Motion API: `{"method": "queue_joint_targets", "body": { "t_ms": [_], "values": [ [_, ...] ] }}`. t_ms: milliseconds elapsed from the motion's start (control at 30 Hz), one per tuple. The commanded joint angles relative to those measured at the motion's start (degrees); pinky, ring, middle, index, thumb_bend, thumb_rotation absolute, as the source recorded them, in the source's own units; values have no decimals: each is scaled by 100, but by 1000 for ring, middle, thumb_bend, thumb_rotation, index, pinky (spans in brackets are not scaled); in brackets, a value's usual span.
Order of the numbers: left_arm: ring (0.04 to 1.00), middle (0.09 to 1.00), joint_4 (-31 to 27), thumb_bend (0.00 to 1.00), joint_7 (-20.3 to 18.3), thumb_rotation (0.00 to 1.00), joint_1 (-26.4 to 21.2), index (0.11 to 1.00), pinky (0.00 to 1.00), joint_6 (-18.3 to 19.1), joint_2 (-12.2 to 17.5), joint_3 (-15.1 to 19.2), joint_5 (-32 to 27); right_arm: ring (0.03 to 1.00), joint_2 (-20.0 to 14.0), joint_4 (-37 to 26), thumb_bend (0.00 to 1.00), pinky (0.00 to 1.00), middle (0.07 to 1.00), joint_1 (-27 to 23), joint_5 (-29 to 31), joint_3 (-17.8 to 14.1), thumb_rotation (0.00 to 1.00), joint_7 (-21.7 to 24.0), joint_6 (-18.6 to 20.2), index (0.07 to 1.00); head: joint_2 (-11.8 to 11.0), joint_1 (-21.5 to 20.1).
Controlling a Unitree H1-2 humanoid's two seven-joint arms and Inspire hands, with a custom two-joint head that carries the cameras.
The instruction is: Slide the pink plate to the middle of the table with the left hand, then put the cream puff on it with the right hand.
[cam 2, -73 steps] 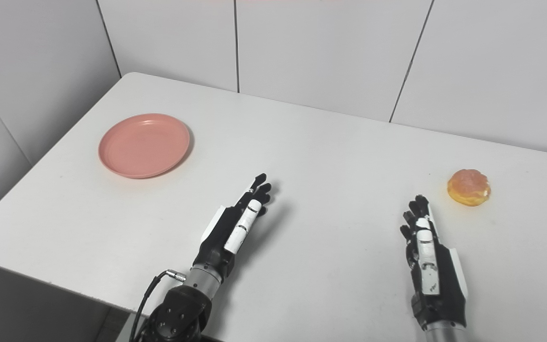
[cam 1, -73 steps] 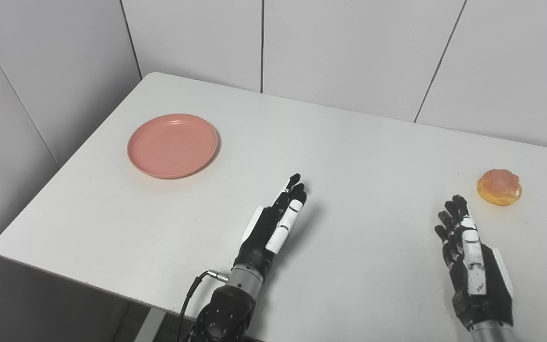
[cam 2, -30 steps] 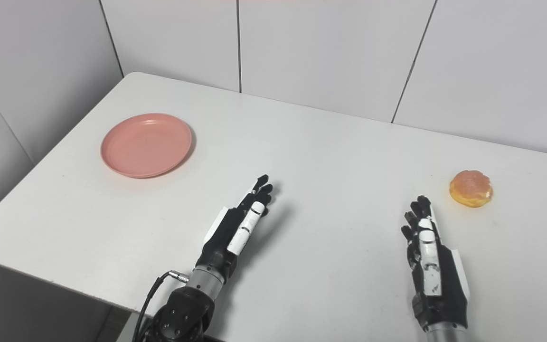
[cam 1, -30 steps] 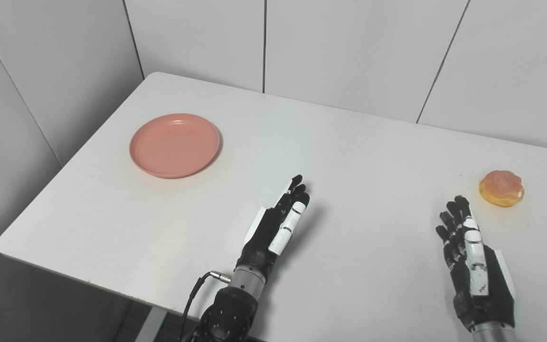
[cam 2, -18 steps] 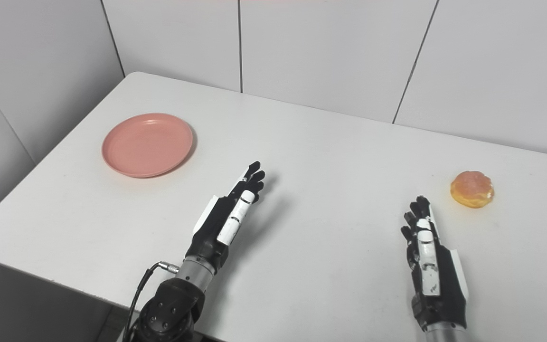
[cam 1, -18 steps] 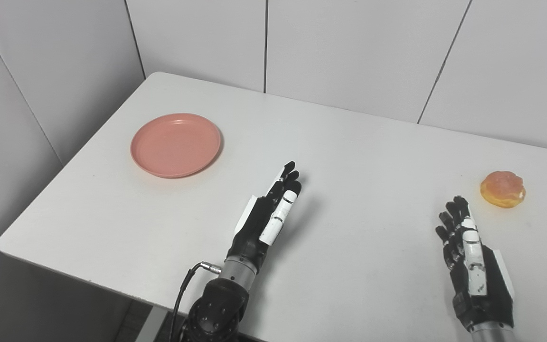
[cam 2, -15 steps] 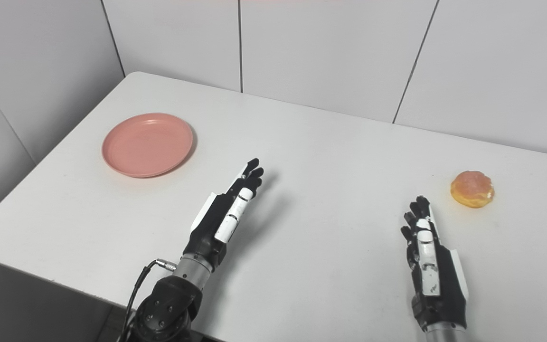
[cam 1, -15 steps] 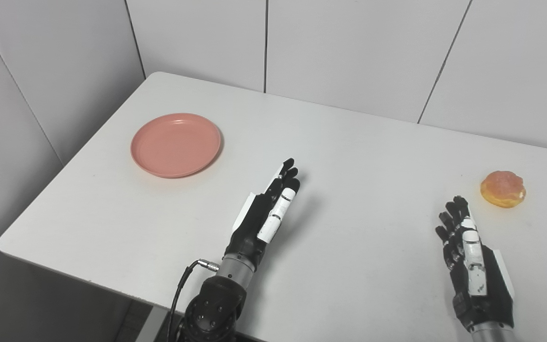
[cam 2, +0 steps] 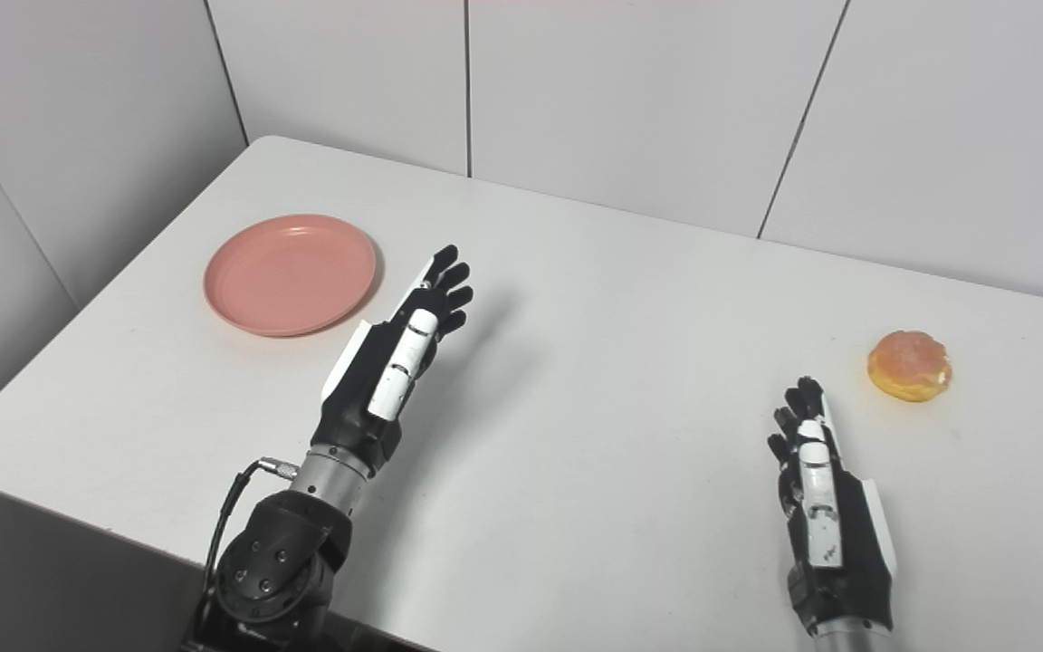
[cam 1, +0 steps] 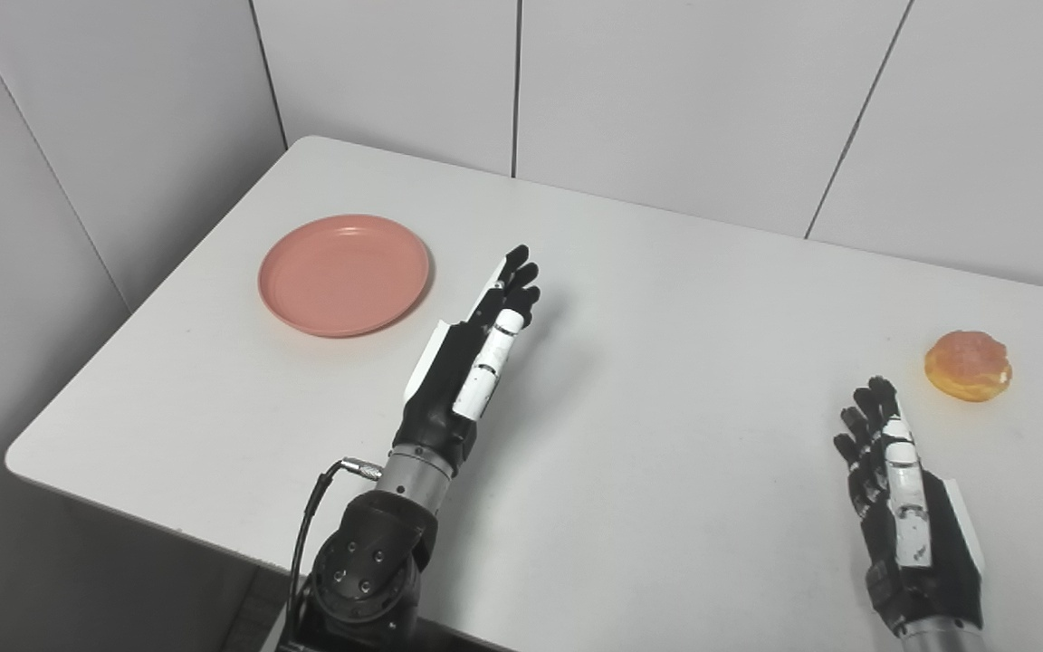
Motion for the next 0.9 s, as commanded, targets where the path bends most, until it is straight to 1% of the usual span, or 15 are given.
{"method": "queue_joint_targets", "body": {
  "t_ms": [0, 167, 300, 400, 500, 600, 733, 867],
  "values": [
    [938, 967, -237, 489, 49, 1000, -293, 961, 933, 30, 60, 66, 31, 1000, -3, -53, 138, 1000, 1000, -122, 78, -11, 1000, 60, -381, 1000, -5, 14],
    [932, 947, -328, 493, 178, 1000, -655, 934, 931, 323, 107, 475, -222, 1000, 12, -97, 126, 1000, 1000, -121, 106, -25, 1000, 46, -269, 1000, -31, 21],
    [926, 938, -282, 502, 182, 1000, -832, 922, 932, 378, 237, 706, -340, 1000, 3, -105, 128, 1000, 1000, -117, 118, -17, 1000, 47, -254, 1000, -39, 29],
    [926, 937, -149, 516, 176, 1000, -972, 917, 945, 348, 393, 883, -446, 1000, 8, -130, 132, 1000, 1000, -105, 109, -15, 1000, 30, -217, 1000, -42, 36],
    [916, 927, 107, 528, 219, 1000, -1109, 906, 925, 105, 505, 1067, -527, 1000, -15, -103, 137, 1000, 1000, -101, 109, -10, 1000, 56, -281, 1000, -60, 26],
    [907, 917, 348, 511, 287, 1000, -1244, 895, 895, -61, 627, 1223, -525, 1000, -20, -79, 129, 1000, 1000, -89, 109, -6, 1000, 69, -344, 1000, -105, 22],
    [907, 918, 454, 488, 348, 1000, -1375, 894, 900, -57, 708, 1351, -555, 1000, -18, -130, 117, 1000, 1000, -79, 116, -7, 1000, 54, -250, 1000, -92, 37],
    [896, 906, 531, 455, 455, 1000, -1632, 881, 899, -46, 750, 1497, -548, 1000, -24, -142, 121, 1000, 1000, -74, 109, -8, 1000, 45, -221, 1000, -97, 53]
  ]
}}
